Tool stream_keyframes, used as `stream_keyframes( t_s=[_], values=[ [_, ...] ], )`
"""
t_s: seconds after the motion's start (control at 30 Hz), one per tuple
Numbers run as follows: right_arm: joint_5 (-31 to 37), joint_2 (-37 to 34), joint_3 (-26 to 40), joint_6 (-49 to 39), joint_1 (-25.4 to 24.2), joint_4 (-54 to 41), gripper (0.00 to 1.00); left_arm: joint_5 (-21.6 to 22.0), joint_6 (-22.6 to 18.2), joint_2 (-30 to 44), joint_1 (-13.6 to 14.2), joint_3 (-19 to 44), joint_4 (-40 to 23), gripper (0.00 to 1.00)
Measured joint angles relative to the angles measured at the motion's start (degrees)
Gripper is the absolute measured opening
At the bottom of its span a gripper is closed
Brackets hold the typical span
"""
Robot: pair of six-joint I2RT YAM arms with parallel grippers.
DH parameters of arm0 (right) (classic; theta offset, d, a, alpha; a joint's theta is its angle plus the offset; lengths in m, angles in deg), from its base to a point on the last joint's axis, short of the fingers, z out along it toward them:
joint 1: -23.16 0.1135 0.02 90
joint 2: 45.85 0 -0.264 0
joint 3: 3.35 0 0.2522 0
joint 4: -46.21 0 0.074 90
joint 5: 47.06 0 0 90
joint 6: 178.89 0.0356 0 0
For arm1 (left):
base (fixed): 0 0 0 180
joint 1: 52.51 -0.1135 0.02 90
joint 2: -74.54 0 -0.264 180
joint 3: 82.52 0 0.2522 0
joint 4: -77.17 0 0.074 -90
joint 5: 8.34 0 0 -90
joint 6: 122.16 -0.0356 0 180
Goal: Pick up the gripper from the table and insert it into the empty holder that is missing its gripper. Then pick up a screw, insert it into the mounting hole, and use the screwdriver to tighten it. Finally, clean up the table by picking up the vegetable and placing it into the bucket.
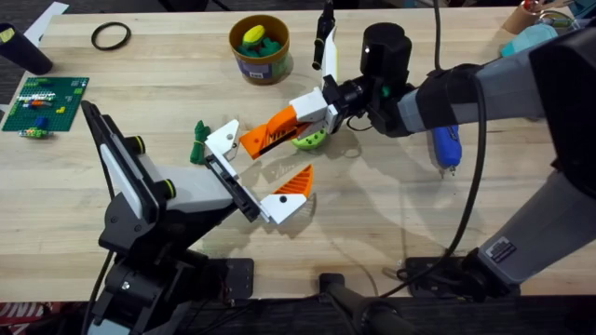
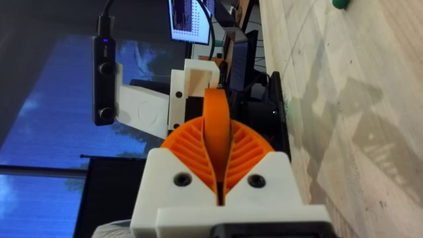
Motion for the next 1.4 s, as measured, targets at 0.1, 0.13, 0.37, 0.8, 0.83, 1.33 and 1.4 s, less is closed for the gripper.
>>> stream_keyframes(
  t_s=[0.1,0.13,0.37,0.8,0.83,1.33,1.4],
  values=[
    [0.0,-0.1,0.0,0.4,0.0,-0.3,0.014,0.1,0.0,0.2,0.0,0.1,0.3,0.986],
    [0.0,-0.1,0.0,0.5,0.0,-0.4,0.014,0.1,0.0,0.2,0.0,0.1,0.3,0.986],
    [-0.8,-0.1,0.0,1.7,0.0,-0.8,0.014,0.0,0.1,0.2,0.0,0.1,0.3,0.986],
    [-1.3,0.0,0.0,5.5,0.0,5.3,0.014,0.0,0.5,0.2,0.0,0.1,0.3,0.987],
    [-1.3,0.0,0.0,6.1,0.0,5.3,0.014,0.0,0.5,0.2,0.0,0.1,0.3,0.987],
    [-1.4,0.0,0.0,10.2,0.0,9.9,0.014,0.0,0.5,0.2,0.0,0.1,0.3,0.987],
    [-1.4,0.3,0.0,12.0,0.0,13.1,0.014,0.0,0.5,0.2,0.0,0.1,0.3,0.987]
  ],
)
